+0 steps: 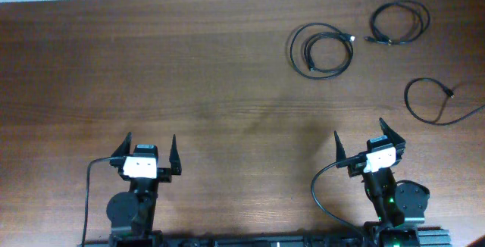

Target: Untangle cables

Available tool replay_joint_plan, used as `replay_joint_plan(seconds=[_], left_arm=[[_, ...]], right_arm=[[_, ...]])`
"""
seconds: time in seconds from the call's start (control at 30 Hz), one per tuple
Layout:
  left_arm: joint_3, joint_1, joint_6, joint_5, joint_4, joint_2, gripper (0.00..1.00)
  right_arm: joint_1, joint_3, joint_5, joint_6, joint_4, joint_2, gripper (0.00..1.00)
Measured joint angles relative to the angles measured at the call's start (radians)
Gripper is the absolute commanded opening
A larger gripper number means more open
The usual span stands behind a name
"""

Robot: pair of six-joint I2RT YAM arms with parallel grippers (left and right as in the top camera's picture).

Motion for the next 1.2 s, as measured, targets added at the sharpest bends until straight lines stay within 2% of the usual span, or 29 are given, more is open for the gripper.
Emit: replay_joint_plan(seconds=[0.3, 1.2], left_arm=[[0.0, 0.0, -0.095, -0.06, -0.004, 0.0, 0.99], [0.0, 0.0, -0.1, -0.063, 0.0, -0.026, 0.99]], right_arm=[[0.0, 0.0, 0.0, 0.0, 0.0, 0.0, 0.99], [0.0, 0.0, 0.0, 0.0, 0.0, 0.0, 0.99]])
